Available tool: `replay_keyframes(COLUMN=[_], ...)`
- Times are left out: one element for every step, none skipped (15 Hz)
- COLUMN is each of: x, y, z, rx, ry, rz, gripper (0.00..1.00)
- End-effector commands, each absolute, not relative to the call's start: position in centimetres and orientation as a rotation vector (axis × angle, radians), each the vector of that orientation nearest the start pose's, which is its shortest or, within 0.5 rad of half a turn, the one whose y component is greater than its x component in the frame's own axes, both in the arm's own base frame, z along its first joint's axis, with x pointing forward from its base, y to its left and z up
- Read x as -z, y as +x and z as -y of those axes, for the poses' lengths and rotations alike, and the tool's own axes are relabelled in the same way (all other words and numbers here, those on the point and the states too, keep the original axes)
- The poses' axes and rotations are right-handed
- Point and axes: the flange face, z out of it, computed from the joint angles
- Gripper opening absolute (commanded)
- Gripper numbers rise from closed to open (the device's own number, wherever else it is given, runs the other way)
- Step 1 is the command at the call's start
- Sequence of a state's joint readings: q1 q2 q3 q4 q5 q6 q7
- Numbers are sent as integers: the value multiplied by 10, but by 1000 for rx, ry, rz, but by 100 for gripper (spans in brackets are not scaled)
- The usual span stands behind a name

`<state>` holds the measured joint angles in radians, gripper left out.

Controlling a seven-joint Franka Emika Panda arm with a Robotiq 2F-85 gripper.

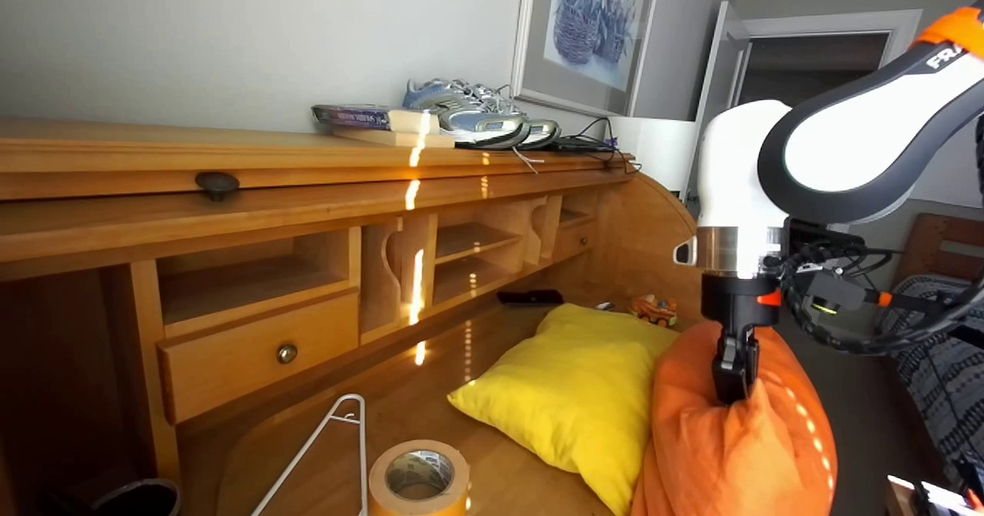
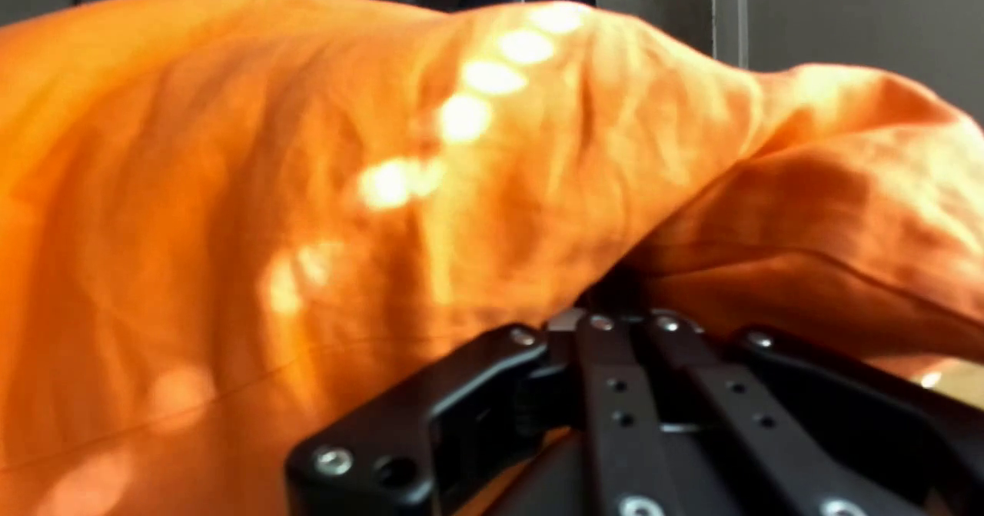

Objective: Put the orange pillow on the headrest of the chair

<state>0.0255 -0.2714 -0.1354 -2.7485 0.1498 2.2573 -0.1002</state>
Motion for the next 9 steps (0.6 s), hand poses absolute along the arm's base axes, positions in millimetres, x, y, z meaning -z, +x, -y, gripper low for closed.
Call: replay_keyframes(x=[-233,-224,-217,-211,-206,-200,-195,-190,-185], y=[349,348,348,348,348,347,352,354,355], z=[35,37,38,40,40,41,42,42,43], rx=[-488,-517,-538,-552,-556,-547,-541,-525,-508], ry=[-2935,-2956,-2977,-3000,-3025,-3060,-3095,-3129,-3158], rz=[-101,-93,-92,-88,-80,-63,-55,-43,-42], gripper=[0,0,0,0,0,0,0,0,0])
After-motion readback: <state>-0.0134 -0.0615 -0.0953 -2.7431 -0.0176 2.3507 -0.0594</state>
